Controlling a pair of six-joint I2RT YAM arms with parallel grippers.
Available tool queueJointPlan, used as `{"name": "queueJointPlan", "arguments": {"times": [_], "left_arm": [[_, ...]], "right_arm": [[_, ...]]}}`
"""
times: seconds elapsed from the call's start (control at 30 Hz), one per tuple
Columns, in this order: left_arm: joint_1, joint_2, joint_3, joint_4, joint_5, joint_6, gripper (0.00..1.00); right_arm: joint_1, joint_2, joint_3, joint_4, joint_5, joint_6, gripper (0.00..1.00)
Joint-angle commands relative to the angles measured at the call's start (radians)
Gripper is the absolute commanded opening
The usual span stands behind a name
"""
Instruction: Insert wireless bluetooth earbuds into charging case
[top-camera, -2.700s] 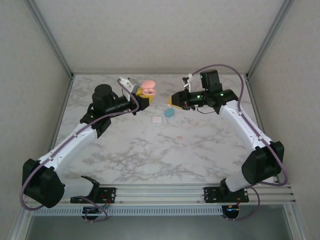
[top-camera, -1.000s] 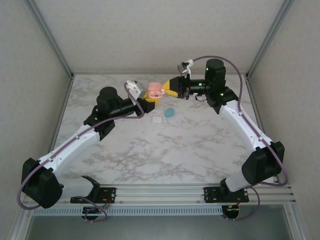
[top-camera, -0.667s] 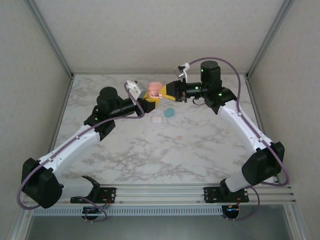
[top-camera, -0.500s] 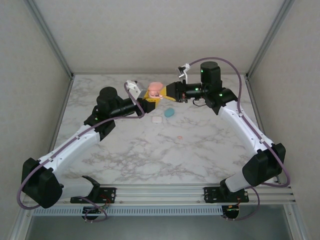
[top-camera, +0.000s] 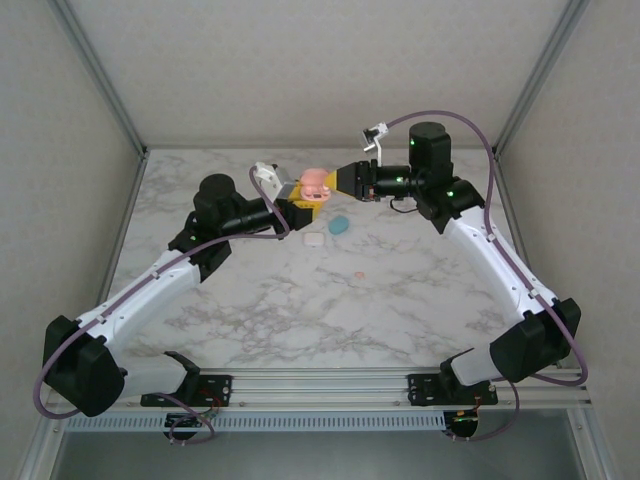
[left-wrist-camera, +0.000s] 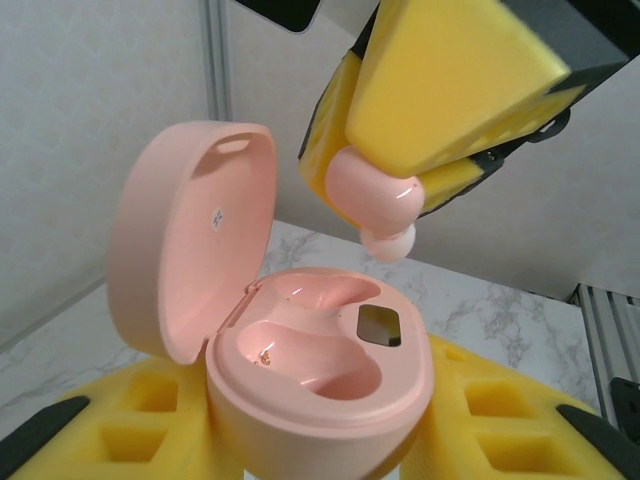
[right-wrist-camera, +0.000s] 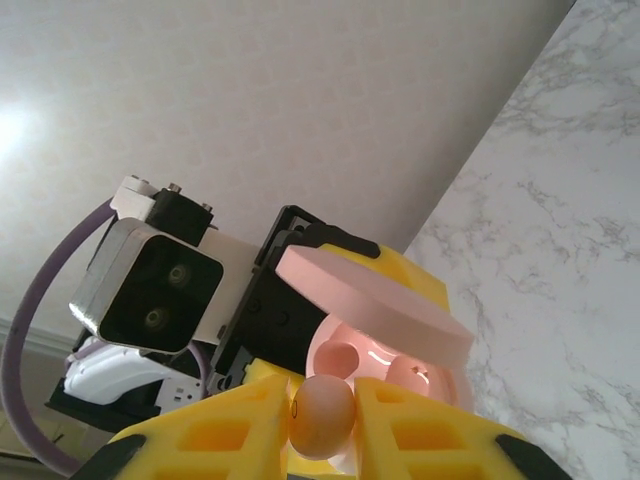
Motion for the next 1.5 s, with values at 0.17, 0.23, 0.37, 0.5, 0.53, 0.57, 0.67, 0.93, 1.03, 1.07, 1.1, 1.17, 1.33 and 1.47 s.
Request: {"name": "queueJointPlan", "arguments": {"times": [0.17,0.23,0.37,0.5,0.53,0.57,0.67,0.93,1.03,1.07,1.1,1.17,1.33,1.47], "left_arm": [[-0.009,0.000,0.034,0.079,0.055,-0.063,0.12],[-0.009,0.006,0.036,0.095,0.062,-0.080,0.11],[-0.009,0.014,0.037,0.104,0.074,-0.093,0.11],[-0.009,0.016,0.035,0.102,0.070,-0.089,0.11],[-0.009,0.016,0.037,0.102,0.070,-0.091,0.11],[-0.009,0.017,0.037,0.104,0.071,-0.092,0.11],[-0.009,0.017,0.038,0.102,0.069,-0.093,0.11],[-0.009,0.020,0.042,0.107,0.077,-0.097,0.11],[-0.009,0.019,0.042,0.114,0.073,-0.100,0.11],[-0.009,0.019,0.040,0.118,0.073,-0.105,0.11],[-0.010,0.019,0.040,0.124,0.072,-0.108,0.11],[-0.009,0.019,0.040,0.132,0.070,-0.115,0.11],[-0.009,0.014,0.038,0.134,0.068,-0.119,0.10],[-0.009,0.010,0.038,0.130,0.063,-0.115,0.10]], "right_arm": [[0.006,0.004,0.037,-0.085,0.027,-0.098,0.23],[0.005,0.007,0.037,-0.100,0.031,-0.111,0.23],[0.006,0.006,0.024,-0.065,0.032,-0.092,0.23],[0.007,0.004,0.018,-0.028,0.033,-0.063,0.23],[0.008,0.005,0.021,-0.028,0.036,-0.063,0.23],[0.010,0.005,0.022,-0.032,0.037,-0.067,0.23],[0.012,0.004,0.022,-0.038,0.056,-0.075,0.23],[0.017,-0.013,0.011,0.000,0.091,-0.070,0.23],[0.018,-0.010,0.029,-0.074,0.097,-0.118,0.24],[0.018,-0.010,0.032,-0.094,0.098,-0.134,0.25],[0.018,-0.010,0.034,-0.112,0.100,-0.146,0.26],[0.018,-0.008,0.045,-0.151,0.107,-0.168,0.29],[0.018,-0.003,0.066,-0.192,0.126,-0.186,0.32],[0.018,0.002,0.085,-0.219,0.156,-0.189,0.33]]}}
